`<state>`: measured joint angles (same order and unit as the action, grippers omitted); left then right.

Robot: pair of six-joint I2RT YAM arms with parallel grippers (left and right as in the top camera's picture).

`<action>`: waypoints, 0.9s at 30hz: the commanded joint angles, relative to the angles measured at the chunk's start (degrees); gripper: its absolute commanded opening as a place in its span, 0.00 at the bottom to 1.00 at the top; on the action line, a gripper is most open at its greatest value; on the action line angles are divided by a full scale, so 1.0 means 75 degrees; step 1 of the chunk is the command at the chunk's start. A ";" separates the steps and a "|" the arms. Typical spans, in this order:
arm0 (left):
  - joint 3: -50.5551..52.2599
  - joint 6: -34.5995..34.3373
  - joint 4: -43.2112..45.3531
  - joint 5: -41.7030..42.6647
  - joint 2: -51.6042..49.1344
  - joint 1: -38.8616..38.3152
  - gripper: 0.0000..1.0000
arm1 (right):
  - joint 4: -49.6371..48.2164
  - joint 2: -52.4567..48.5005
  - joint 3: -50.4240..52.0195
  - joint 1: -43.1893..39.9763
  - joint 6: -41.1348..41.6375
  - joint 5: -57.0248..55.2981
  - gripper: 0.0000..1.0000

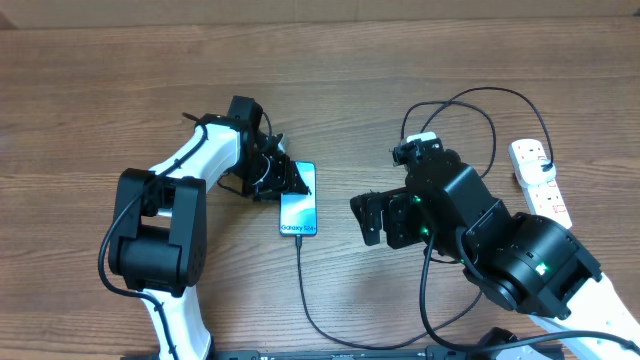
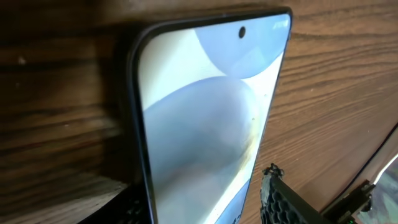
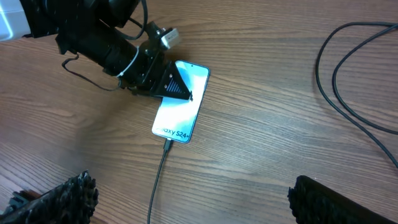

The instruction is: Plug charger to phone and switch on socket

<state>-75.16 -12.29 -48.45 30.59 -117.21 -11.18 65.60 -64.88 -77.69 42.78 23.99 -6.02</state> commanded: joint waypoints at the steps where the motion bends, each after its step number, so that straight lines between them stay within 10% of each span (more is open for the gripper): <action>1: 0.0114 -0.0224 0.0117 -0.1367 -0.0210 0.0038 0.50 | 0.0017 0.0026 -0.0187 -0.0015 -0.0009 -0.0082 1.00; 13: 0.0047 -0.0423 0.0119 -0.1763 -0.0207 0.0047 0.62 | 0.0055 0.0026 -0.0187 -0.0015 -0.0009 -0.0082 1.00; 17: -0.0329 -0.0417 -0.0073 -0.1769 -0.0149 0.0052 1.00 | 0.0079 0.0023 -0.0187 -0.0015 -0.0009 -0.0082 1.00; 27: -0.2241 -0.0396 -0.1183 -0.2387 0.0516 0.0050 1.00 | 0.0157 0.0026 -0.0187 -0.0015 -0.0006 -0.0082 1.00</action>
<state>-86.91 -15.51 -56.16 16.58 -116.51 -11.11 66.72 -64.88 -77.69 42.78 23.97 -6.02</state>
